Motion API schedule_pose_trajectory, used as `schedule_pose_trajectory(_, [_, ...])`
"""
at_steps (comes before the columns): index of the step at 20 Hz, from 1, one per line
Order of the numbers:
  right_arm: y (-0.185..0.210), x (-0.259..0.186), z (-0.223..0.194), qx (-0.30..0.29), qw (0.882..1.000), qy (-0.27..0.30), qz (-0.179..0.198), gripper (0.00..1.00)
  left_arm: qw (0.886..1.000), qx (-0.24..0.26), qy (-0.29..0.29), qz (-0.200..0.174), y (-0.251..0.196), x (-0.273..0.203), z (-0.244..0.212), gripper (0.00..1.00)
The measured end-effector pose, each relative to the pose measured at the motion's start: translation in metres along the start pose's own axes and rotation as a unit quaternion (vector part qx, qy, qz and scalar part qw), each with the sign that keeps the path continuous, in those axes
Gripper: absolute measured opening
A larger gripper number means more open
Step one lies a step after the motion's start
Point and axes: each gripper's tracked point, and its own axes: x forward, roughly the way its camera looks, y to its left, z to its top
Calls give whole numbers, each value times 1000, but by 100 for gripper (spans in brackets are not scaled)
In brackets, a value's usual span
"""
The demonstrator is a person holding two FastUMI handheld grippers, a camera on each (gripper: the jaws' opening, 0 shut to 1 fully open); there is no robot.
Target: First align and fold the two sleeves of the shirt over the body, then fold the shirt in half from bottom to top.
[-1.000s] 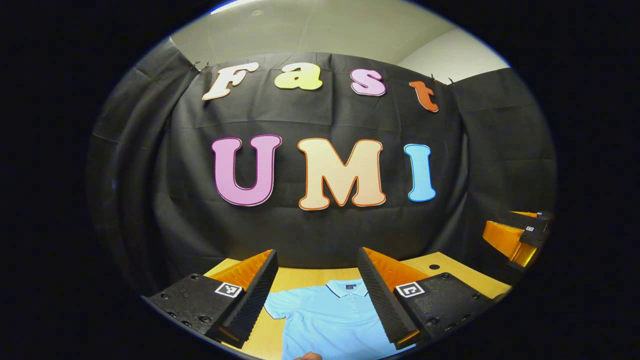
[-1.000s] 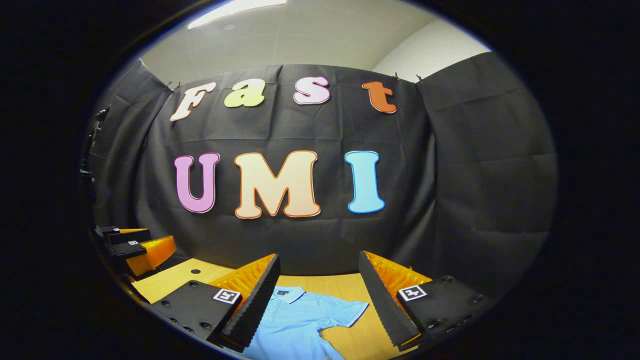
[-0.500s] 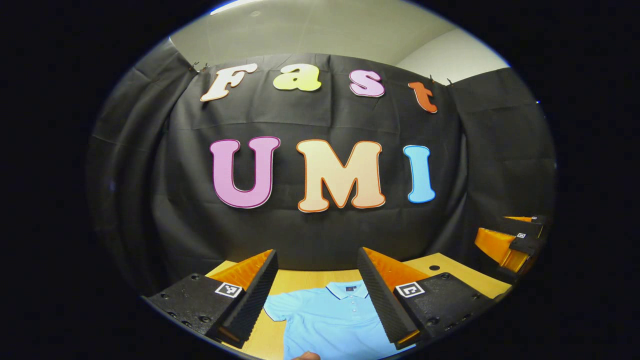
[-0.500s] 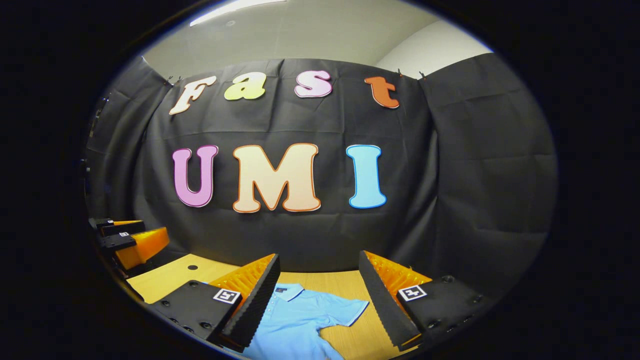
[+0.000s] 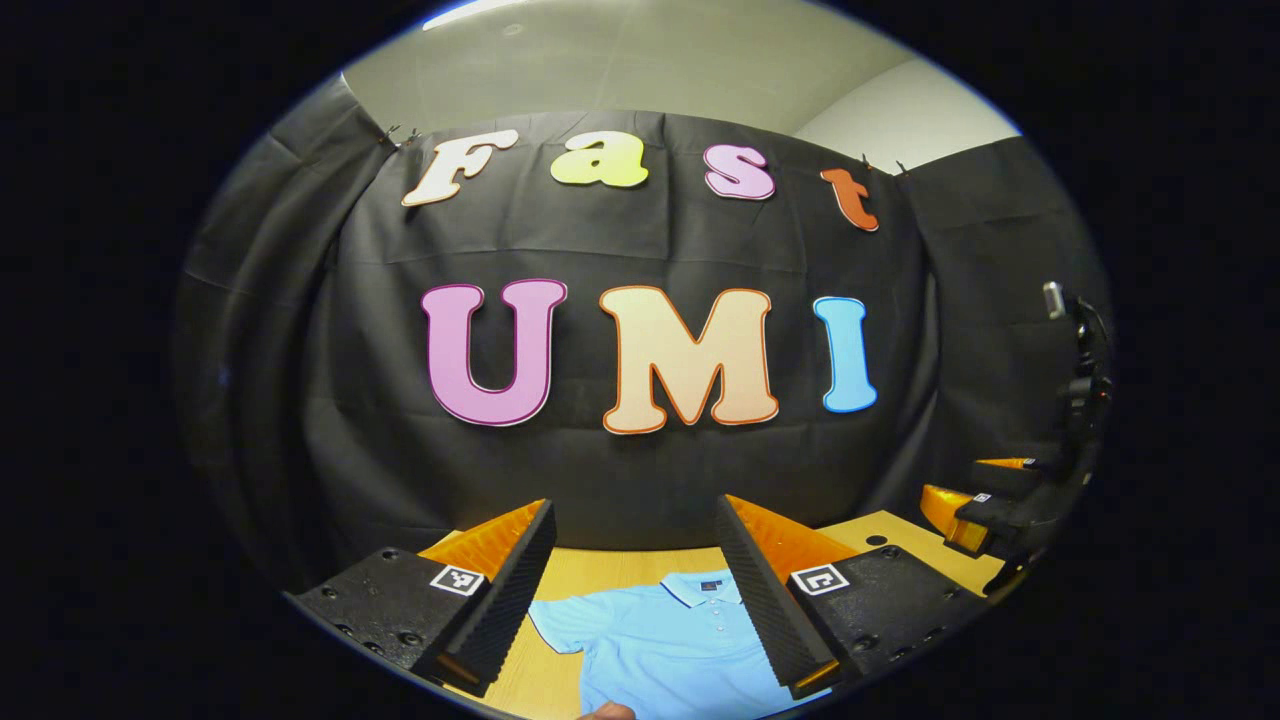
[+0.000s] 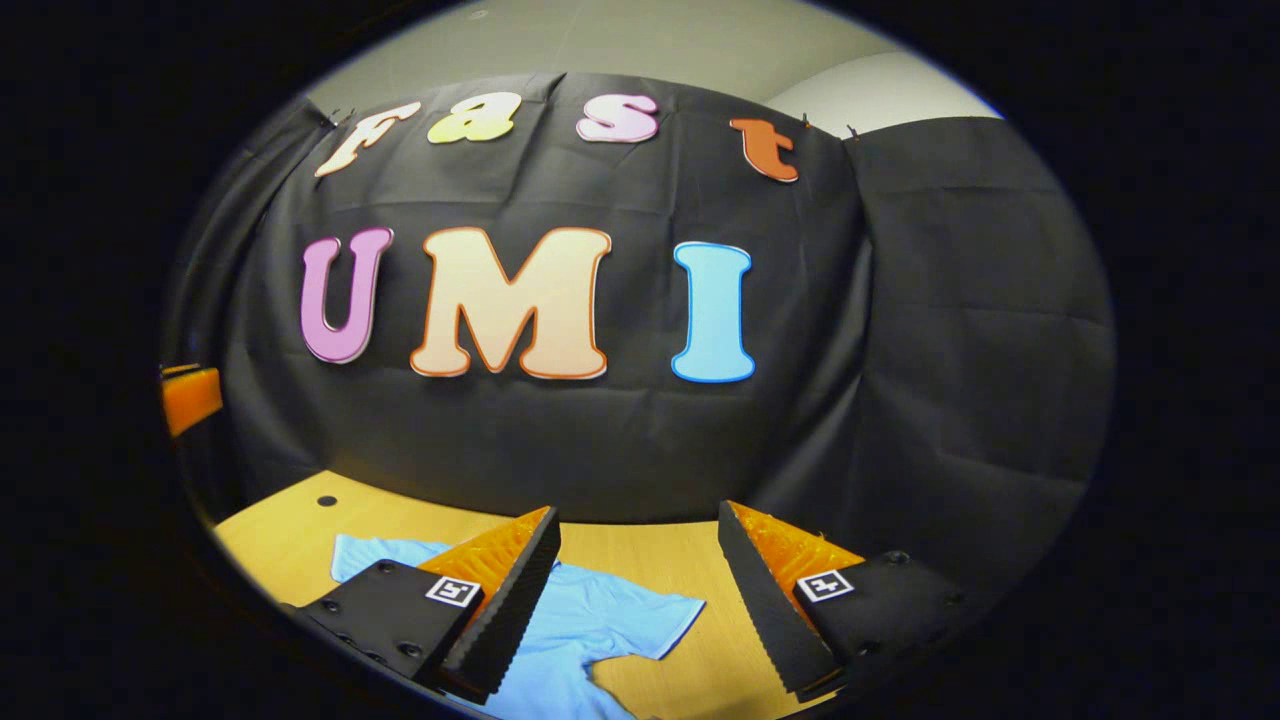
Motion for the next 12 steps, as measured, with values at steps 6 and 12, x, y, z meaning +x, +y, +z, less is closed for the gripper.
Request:
schedule_pose_trajectory(6, [-21,58,-65,-18,997,65,-23,99,1000,12,-1,12,19,11,0,94])
schedule_pose_trajectory(12, [-34,110,-156,-15,985,170,-30,99,1000,14,15,18,31,25,-13,95])
